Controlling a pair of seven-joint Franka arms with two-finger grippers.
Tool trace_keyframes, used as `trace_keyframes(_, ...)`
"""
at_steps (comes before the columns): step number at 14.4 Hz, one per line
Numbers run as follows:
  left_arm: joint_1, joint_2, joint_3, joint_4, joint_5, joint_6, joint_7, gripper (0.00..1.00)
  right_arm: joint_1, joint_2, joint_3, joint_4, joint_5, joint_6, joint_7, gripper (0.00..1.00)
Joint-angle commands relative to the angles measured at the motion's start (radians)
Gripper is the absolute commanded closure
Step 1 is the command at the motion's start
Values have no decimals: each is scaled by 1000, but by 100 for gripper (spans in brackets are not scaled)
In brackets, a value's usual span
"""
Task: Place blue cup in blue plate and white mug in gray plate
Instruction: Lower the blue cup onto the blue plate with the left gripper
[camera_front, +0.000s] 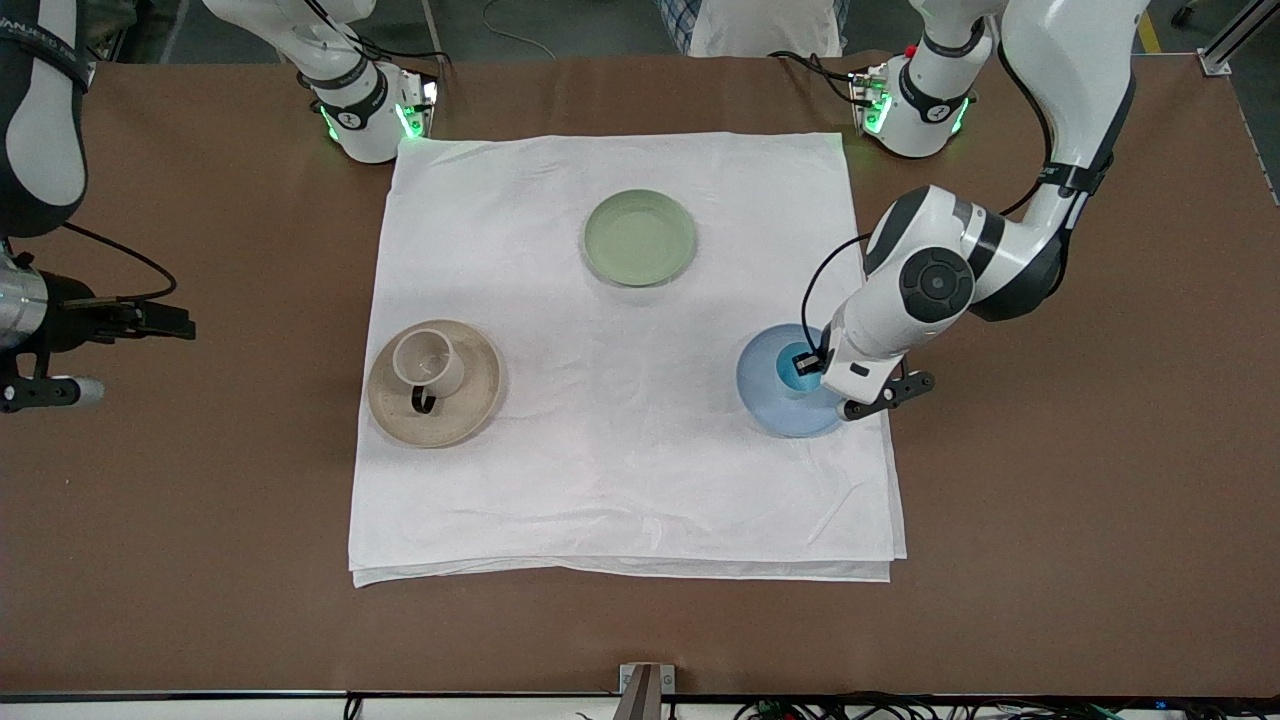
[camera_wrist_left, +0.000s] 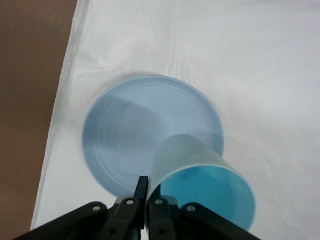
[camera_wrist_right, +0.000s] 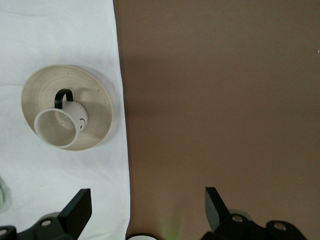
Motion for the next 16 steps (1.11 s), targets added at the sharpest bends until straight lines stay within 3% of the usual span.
trace_keyframes(1, -22, 11, -2, 5, 10, 23, -57, 100, -28, 11, 16, 64, -20, -25, -6, 0)
trace_keyframes(7, -28, 25, 4, -59, 73, 83, -89, 100, -53, -29, 20, 35, 14, -78, -6, 0)
trace_keyframes(10, 24, 52, 5, -117, 113, 152, -88, 100, -45, -182, 21, -149, 14, 14, -8, 0)
trace_keyframes(12, 48, 60, 2, -115, 113, 160, -89, 93, -47, -283, 24, -264, 11, 66, -9, 0)
trace_keyframes(13, 50, 60, 2, -112, 113, 160, -88, 79, -50, -320, 27, -301, 6, 69, -11, 0)
trace_keyframes(14, 50, 59, 2, -110, 113, 160, -82, 45, -45, -340, 27, -307, 3, 65, -9, 0)
trace_keyframes(15, 49, 54, 2, -101, 113, 160, -77, 0, -39, -359, 27, -312, 1, 54, -8, 0)
trace_keyframes(16, 49, 46, 4, -78, 113, 151, -71, 0, -30, -380, 27, -321, 1, 48, -5, 0)
